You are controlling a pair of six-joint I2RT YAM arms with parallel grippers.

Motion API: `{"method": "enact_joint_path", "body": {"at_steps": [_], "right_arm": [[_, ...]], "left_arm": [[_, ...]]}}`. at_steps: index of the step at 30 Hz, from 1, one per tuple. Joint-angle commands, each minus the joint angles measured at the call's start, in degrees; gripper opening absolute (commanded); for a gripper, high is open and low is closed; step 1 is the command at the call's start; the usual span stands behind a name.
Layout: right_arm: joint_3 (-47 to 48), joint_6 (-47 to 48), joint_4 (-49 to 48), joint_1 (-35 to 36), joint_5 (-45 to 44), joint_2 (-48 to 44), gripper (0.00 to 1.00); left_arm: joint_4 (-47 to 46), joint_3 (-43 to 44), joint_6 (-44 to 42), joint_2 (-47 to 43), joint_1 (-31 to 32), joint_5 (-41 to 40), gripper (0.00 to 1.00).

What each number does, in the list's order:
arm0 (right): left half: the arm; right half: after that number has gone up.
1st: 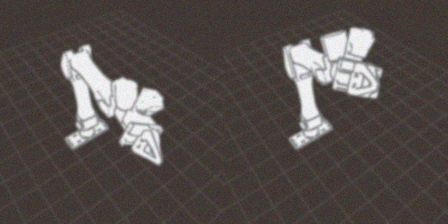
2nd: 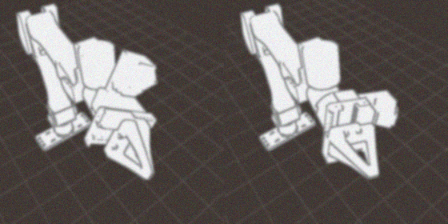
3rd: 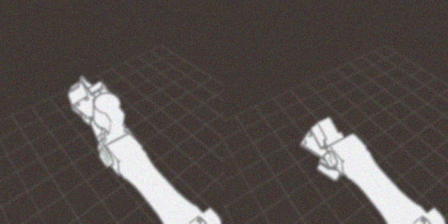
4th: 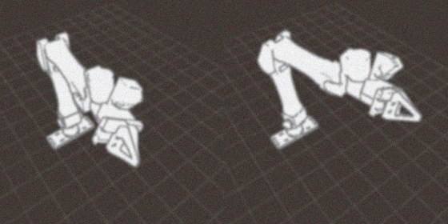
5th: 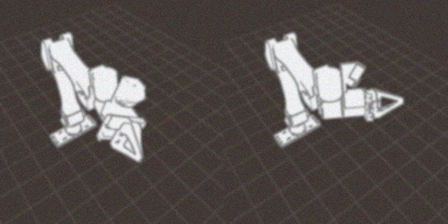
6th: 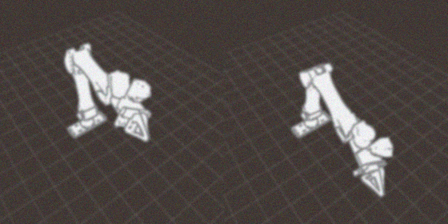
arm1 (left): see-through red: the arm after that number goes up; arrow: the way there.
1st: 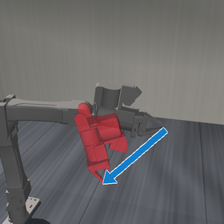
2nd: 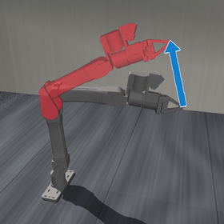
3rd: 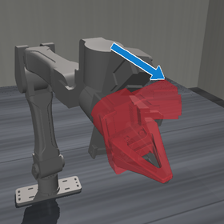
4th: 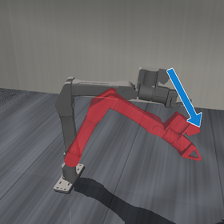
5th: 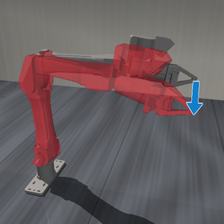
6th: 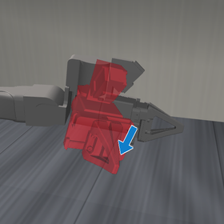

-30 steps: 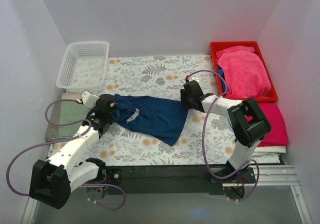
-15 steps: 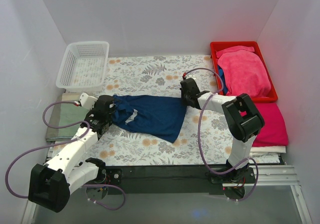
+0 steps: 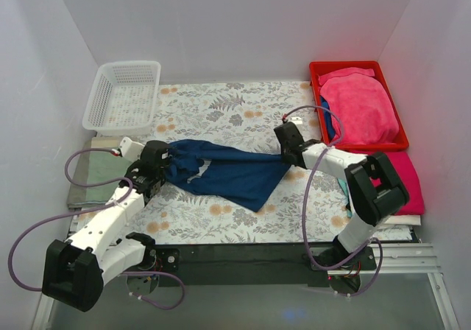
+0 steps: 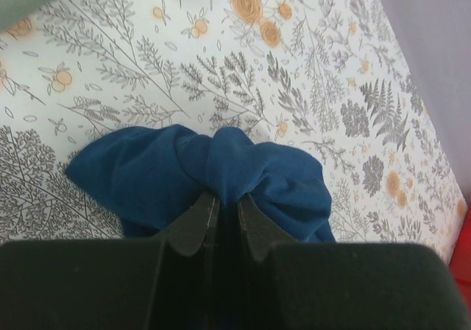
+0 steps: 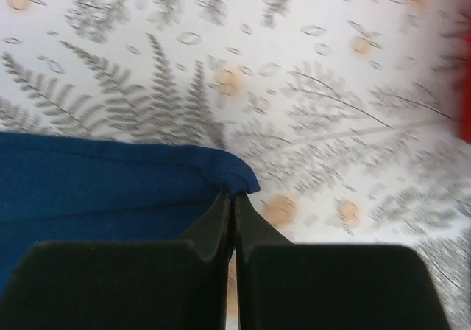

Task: Fold and stack the t-shirts
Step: Flatten out the tshirt

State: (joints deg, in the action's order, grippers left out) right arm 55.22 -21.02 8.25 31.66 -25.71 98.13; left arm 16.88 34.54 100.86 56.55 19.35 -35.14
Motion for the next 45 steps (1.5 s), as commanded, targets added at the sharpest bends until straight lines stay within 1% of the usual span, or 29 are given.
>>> {"method": "enact_joint_path", "body": {"at_steps": [1, 5, 6, 7, 10, 13, 14, 15, 17, 18, 20, 22, 24, 29, 32, 37, 41, 45], "right_arm": [[-2.83, -1.22, 7.38, -1.86, -9.35, -8.10, 0.01], [-7.05, -2.71, 10.29, -3.62, -11.90, -13.73, 0.01], [-7.75, -2.98, 11.34, -3.88, -13.38, -14.71, 0.01], [-8.46, -3.24, 11.87, -4.58, -14.27, -15.68, 0.01], [-10.39, -4.47, 13.72, -6.51, -17.61, -18.93, 0.01], [-10.75, -5.09, 14.60, -9.41, -17.44, -21.83, 0.01], [-10.66, -5.09, 14.60, -9.86, -17.27, -22.01, 0.01], [-10.49, -5.44, 14.69, -10.21, -16.92, -22.19, 0.01], [-10.05, -5.70, 14.60, -10.57, -16.74, -21.93, 0.01], [-9.61, -5.96, 14.86, -10.57, -16.82, -21.75, 0.01], [-9.08, -6.49, 15.21, -10.74, -16.91, -20.70, 0.01], [-8.11, -7.10, 15.65, -10.92, -17.09, -19.47, 0.01], [-7.15, -7.37, 16.01, -11.01, -16.57, -18.50, 0.01], [-5.57, -8.25, 16.01, -11.01, -15.68, -15.95, 0.01], [-4.16, -8.25, 16.01, -11.18, -15.51, -14.55, 0.01], [-0.65, -7.73, 16.01, -14.25, -12.61, -10.69, 0.01], [4.71, -7.02, 15.74, -16.45, -10.94, -5.94, 0.01], [12.25, -6.32, 15.48, -18.82, -9.36, -0.15, 0.01]], "left_arm": [[1.57, -0.70, 1.61, 1.27, 0.24, 3.83, 0.00], [-0.97, -6.14, 2.68, 2.59, 0.24, 10.33, 0.00], [-3.24, -6.94, 1.98, 3.20, 0.25, 11.74, 0.00], [-4.22, -7.56, 1.36, 3.65, 0.25, 14.80, 0.00], [-6.86, -9.49, -1.45, 4.88, 0.25, 19.30, 0.00], [-7.57, -10.46, -4.26, 4.97, 0.16, 21.15, 0.00], [-7.57, -10.55, -4.88, 4.36, 0.16, 21.33, 0.04], [-7.48, -10.81, -6.10, 3.83, 0.24, 21.34, 0.11], [-7.48, -11.16, -6.99, 0.34, 0.25, 21.42, 0.32], [-7.57, -11.25, -7.69, -1.17, 0.16, 21.34, 0.39], [-7.48, -11.61, -8.74, -5.81, 0.25, 21.60, 0.47], [-6.78, -11.61, -9.71, -8.64, 0.33, 22.12, 0.49], [-5.12, -11.43, -9.89, -11.54, 0.33, 23.26, 0.51], [0.15, -12.65, -7.79, -14.19, 0.42, 25.90, 0.51], [1.83, -14.59, -6.38, -15.94, 0.42, 27.83, 0.49], [4.12, -18.11, -4.71, -19.37, 0.51, 31.44, 0.45], [4.82, -19.95, -3.83, -21.04, 0.77, 32.41, 0.45], [4.30, -20.31, -4.26, -21.40, 1.03, 33.20, 0.45]]}}
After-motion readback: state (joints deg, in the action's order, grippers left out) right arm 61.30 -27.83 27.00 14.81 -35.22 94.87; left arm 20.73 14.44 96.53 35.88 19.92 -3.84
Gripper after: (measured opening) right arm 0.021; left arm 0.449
